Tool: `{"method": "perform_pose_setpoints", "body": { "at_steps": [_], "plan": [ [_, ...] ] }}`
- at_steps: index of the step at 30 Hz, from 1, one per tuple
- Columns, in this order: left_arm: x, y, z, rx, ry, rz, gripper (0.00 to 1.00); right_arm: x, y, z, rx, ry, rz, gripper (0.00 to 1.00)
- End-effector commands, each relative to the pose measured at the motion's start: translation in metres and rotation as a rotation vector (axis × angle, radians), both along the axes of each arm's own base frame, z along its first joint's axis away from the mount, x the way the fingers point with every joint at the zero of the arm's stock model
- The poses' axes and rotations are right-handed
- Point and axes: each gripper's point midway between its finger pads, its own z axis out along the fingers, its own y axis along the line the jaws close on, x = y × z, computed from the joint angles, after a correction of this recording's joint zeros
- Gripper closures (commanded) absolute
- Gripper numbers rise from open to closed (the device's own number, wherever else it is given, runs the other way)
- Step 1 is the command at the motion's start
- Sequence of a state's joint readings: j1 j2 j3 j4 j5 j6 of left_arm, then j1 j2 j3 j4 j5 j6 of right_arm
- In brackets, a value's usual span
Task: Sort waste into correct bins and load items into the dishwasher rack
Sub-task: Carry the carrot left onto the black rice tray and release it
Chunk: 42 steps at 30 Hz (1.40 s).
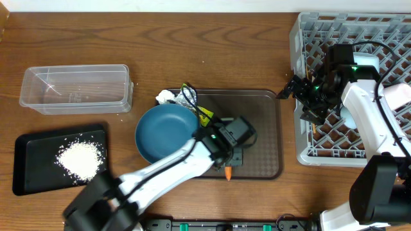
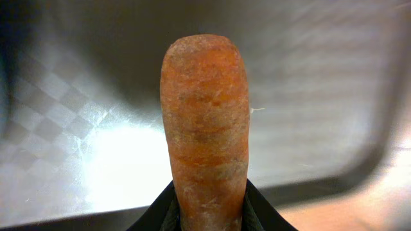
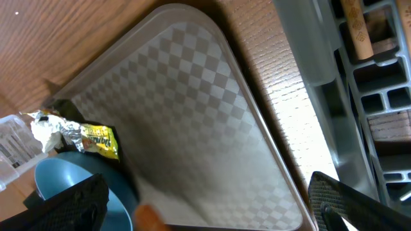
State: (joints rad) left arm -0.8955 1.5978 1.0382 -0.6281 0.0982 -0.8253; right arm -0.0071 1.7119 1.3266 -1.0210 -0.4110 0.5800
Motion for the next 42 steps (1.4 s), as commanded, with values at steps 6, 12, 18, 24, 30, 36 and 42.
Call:
{"method": "perform_pose_setpoints", "body": {
  "at_steps": [6, 12, 18, 24, 30, 36, 42],
  "plan": [
    [0.046, 0.071, 0.090, -0.059, -0.198, 0.205, 0.73, -0.001, 0.006, 0.000, -0.006, -0.006, 0.034, 0.01],
    [0.064, 0.169, 0.116, -0.003, -0.254, 0.501, 0.72, -0.001, 0.006, 0.000, -0.006, -0.006, 0.034, 0.01],
    [0.072, 0.271, 0.119, 0.092, -0.267, 0.829, 0.69, -0.001, 0.006, 0.000, -0.006, -0.006, 0.034, 0.01],
    [0.061, 0.350, 0.103, 0.164, -0.192, 1.093, 0.69, -0.001, 0.006, 0.000, -0.006, -0.007, 0.034, 0.01],
    [0.039, 0.410, 0.078, 0.212, -0.074, 1.312, 0.69, -0.001, 0.006, 0.000, -0.006, -0.006, 0.034, 0.01],
    [0.022, 0.449, 0.045, 0.238, 0.052, 1.450, 0.69, -0.001, 0.006, 0.000, -0.006, -0.006, 0.034, 0.01],
    [0.025, 0.477, 0.023, 0.263, 0.067, 1.446, 0.69, -0.001, 0.006, 0.000, -0.006, -0.007, 0.034, 0.01]
  ]
}}
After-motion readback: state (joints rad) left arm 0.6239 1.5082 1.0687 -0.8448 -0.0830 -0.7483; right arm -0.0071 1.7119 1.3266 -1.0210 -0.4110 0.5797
